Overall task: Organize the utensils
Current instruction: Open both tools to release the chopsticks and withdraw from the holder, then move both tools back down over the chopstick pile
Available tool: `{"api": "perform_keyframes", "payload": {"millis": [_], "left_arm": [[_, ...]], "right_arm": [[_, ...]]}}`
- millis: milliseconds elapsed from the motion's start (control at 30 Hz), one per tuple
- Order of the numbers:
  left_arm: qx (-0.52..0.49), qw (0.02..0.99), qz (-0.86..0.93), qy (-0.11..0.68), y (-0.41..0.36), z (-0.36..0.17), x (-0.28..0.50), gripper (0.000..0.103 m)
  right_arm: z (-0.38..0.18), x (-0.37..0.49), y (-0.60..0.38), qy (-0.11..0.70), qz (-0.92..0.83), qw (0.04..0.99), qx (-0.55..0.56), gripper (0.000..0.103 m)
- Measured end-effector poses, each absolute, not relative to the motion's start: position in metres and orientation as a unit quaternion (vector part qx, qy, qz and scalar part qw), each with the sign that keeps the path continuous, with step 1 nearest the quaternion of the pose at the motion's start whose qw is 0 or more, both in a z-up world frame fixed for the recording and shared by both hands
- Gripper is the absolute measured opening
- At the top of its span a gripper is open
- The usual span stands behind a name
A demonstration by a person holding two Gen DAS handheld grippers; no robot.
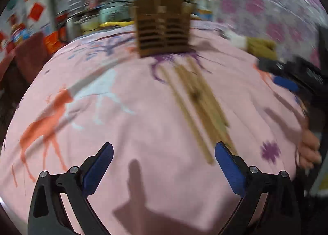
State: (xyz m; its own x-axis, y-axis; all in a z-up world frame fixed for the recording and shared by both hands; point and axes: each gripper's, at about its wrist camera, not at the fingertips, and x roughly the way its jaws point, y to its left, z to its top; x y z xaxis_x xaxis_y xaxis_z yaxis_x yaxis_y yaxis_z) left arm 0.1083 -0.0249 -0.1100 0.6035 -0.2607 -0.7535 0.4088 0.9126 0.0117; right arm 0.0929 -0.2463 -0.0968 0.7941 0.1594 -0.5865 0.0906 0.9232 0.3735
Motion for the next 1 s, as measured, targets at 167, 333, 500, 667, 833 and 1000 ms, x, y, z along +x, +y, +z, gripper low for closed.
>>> {"api": "perform_keyframes", "payload": {"millis": [167,333,500,667,833,1000], "left_arm": [[0.118,0.872,-0.224,0.418,-0.037,-0.127,0.100,0.098],[0.110,0.868,-0.208,0.437,-0.032,-0.138,0.109,0.098],[0.088,0.882,-0.135,0.443,-0.008,-0.137,0.139,0.099],[0.014,0.882,-0.125,0.453,0.023,-0.136,0.153,0.098],[0.023,0.884,-0.121,0.451,0.023,-0.136,0.151,0.098],[0.021,0.885,-0.121,0.450,0.023,-0.136,0.149,0.098]], "right_arm": [[-0.103,0.081,-0.249,0.329,0.020,0.925,0.190,0.090],[-0.108,0.079,-0.248,0.339,0.022,0.922,0.187,0.090],[-0.109,0.078,-0.236,0.352,0.045,0.921,0.161,0.090],[-0.114,0.065,-0.188,0.380,0.147,0.912,0.048,0.090],[-0.134,0.068,-0.144,0.413,0.169,0.893,-0.063,0.090],[-0.129,0.102,-0.185,0.433,0.077,0.897,0.036,0.083]]}}
